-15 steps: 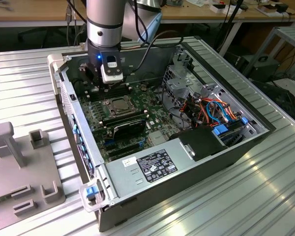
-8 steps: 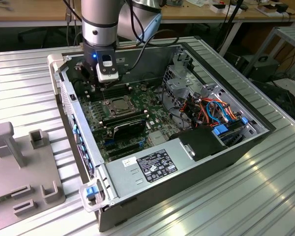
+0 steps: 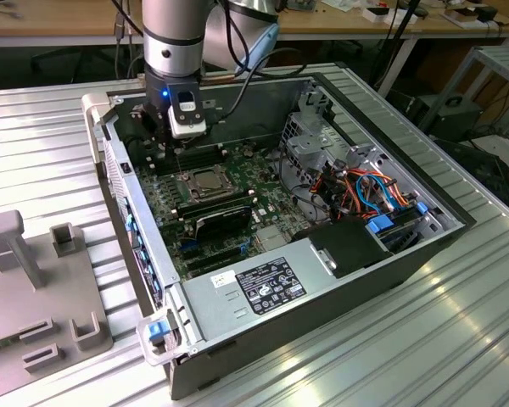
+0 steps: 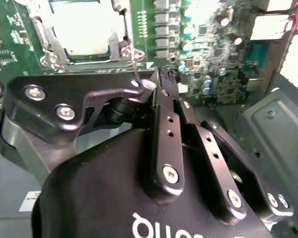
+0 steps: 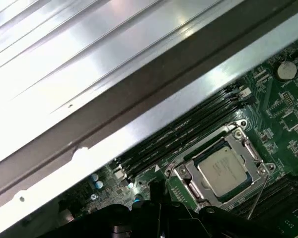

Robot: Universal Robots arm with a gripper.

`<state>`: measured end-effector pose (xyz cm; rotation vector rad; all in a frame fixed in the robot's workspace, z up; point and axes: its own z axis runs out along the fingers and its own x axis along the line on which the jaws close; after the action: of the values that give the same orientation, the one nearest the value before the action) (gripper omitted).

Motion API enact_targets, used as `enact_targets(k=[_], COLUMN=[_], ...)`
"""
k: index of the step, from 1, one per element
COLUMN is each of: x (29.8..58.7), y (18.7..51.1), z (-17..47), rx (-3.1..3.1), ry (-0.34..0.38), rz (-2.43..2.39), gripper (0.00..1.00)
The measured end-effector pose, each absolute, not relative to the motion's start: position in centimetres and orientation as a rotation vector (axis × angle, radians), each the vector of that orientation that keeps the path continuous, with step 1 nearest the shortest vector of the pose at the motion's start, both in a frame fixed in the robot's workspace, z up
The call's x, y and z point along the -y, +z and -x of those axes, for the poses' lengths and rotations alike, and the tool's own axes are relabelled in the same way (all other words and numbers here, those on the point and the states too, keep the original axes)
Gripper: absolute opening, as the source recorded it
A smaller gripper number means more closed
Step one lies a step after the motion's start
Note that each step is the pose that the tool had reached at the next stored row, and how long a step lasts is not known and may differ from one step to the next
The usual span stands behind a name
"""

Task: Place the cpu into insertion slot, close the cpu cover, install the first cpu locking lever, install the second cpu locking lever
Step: 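Install the first cpu locking lever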

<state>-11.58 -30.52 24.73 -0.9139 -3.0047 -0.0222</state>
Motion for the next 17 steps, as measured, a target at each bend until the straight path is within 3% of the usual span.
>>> enact_targets(k=[17], x=[30.5], y=[23.9], z=[8.1], rx=[3.076], ry=[-0.022], rz=[0.630], gripper=[0.11])
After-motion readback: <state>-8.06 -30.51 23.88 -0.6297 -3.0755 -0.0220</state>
